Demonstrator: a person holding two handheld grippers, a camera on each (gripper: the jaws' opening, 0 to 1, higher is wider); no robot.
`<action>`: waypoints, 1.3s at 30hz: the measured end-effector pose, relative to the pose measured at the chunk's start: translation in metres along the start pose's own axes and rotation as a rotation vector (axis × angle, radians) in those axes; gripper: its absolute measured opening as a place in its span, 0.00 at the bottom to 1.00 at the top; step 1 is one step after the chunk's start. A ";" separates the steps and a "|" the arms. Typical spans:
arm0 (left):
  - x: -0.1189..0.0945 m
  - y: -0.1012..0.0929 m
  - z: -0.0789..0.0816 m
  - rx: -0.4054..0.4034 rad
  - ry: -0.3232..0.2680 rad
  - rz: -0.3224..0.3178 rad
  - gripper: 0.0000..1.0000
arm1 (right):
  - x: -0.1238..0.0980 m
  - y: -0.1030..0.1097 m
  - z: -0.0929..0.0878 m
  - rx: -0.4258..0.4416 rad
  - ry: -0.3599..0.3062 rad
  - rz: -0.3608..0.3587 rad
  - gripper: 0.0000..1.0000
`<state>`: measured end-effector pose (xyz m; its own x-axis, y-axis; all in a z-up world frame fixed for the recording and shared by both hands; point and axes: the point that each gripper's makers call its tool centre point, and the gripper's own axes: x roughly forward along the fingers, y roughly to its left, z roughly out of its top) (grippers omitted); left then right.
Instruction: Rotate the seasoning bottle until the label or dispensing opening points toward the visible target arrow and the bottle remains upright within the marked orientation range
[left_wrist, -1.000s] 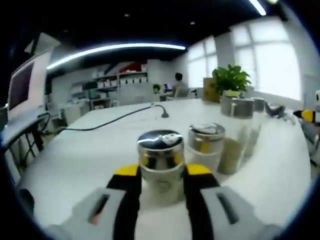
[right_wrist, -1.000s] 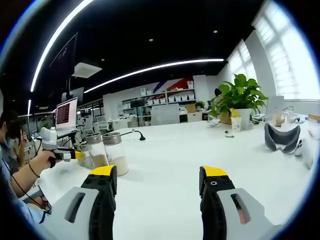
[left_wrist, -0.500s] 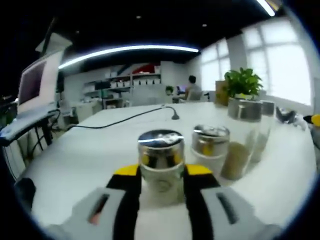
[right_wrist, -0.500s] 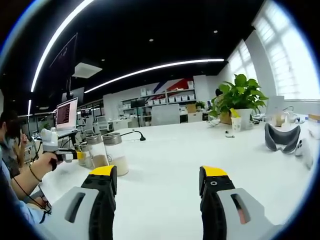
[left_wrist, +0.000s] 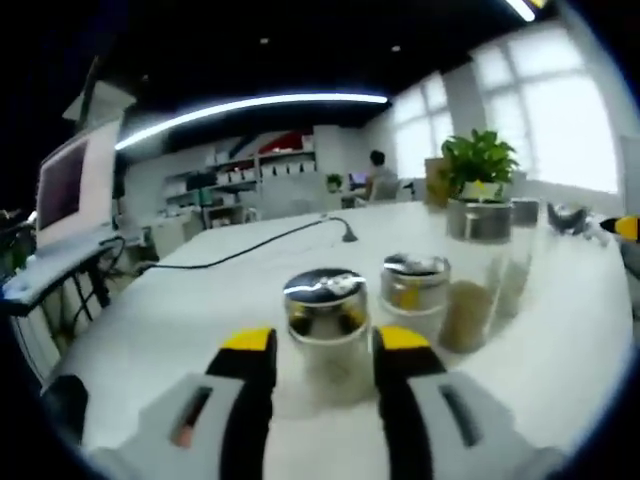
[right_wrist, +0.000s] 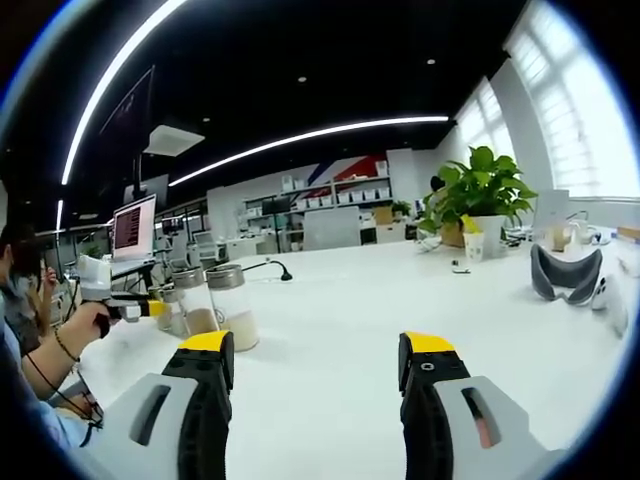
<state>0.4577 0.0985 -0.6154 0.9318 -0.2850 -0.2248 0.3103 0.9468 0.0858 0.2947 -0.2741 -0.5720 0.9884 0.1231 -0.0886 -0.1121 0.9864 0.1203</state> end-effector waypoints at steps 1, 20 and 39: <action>-0.003 0.002 0.003 0.016 -0.012 0.012 0.41 | 0.000 0.000 0.000 0.000 0.000 0.000 0.68; -0.029 -0.004 0.018 0.328 -0.020 -0.551 0.55 | -0.001 0.000 0.002 -0.007 -0.005 -0.002 0.68; 0.001 -0.019 0.013 0.261 -0.001 -0.905 0.58 | -0.001 -0.001 0.001 -0.007 -0.001 -0.005 0.68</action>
<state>0.4551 0.0782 -0.6042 0.3157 -0.8960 -0.3122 0.9488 0.3016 0.0939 0.2941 -0.2749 -0.5709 0.9890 0.1185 -0.0882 -0.1083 0.9877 0.1130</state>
